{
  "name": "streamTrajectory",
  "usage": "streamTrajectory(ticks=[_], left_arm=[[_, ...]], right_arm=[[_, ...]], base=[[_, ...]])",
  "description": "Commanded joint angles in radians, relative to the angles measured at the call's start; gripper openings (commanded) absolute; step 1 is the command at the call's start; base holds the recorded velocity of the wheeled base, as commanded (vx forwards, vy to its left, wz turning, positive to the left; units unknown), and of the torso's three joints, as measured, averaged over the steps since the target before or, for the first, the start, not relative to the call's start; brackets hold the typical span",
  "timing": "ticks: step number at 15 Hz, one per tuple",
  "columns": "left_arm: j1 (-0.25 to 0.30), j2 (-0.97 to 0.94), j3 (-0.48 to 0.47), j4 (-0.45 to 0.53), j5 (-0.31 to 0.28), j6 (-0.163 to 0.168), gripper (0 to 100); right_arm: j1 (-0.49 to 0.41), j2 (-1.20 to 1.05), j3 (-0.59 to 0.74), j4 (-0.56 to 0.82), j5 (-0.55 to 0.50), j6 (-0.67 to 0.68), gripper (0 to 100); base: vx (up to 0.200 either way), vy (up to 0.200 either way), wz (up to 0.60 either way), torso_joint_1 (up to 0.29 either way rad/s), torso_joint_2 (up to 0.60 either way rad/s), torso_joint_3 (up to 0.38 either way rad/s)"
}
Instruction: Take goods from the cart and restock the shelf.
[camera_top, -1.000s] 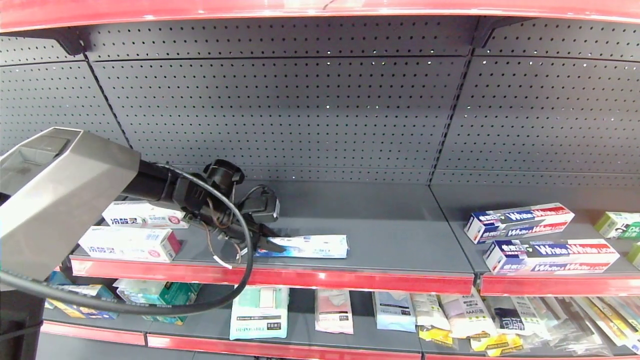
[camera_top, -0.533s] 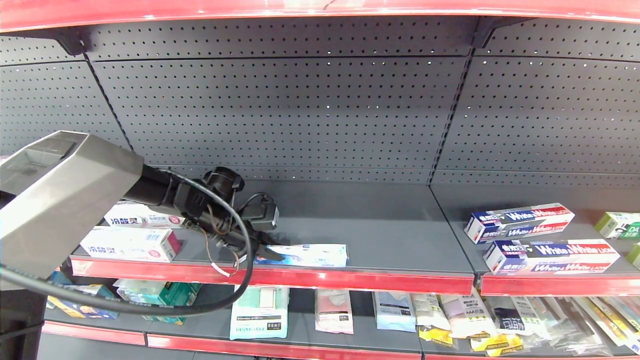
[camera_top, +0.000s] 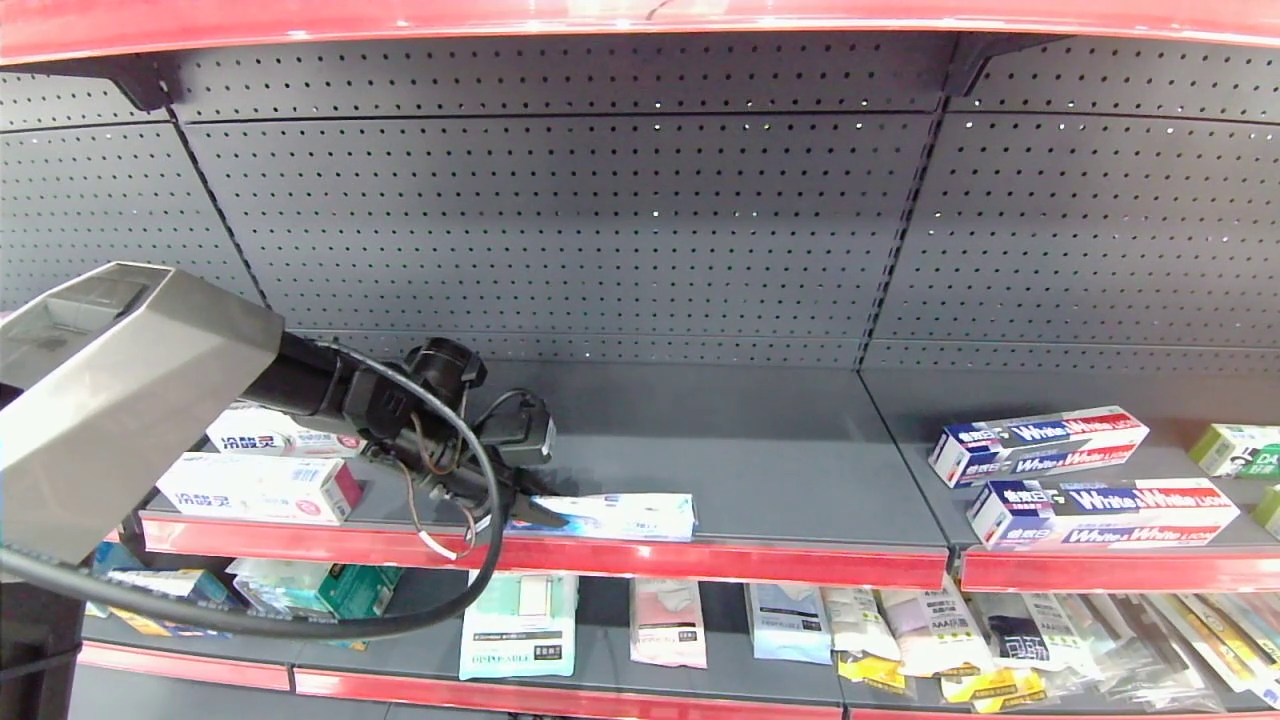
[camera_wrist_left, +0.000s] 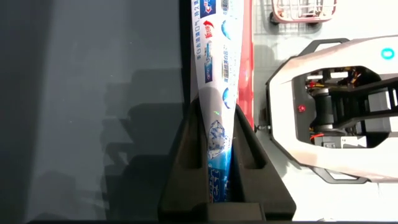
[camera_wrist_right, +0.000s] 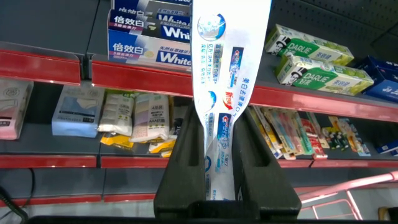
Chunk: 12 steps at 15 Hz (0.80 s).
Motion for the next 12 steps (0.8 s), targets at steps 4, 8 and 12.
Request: streamTrajectory(ticks=[4, 8, 12], left_arm=[[0.0, -0.002, 0.002, 0.002, 0.001, -0.007, 0], [0.0, -0.002, 0.003, 0.002, 0.001, -0.008, 0], [0.0, 0.0, 0.0, 0.002, 0.003, -0.011, 0]], right_arm=[[-0.002, 0.002, 0.001, -0.001, 0.0, 0.0, 0], [-0.008, 0.002, 0.003, -0.001, 0.0, 0.0, 0], [-0.008, 0.0, 0.003, -0.001, 0.0, 0.001, 0]], base=[[0.0, 0.0, 0.0, 0.0, 0.0, 0.0], [0.0, 0.0, 0.0, 0.0, 0.0, 0.0], [0.0, 0.0, 0.0, 0.0, 0.0, 0.0]])
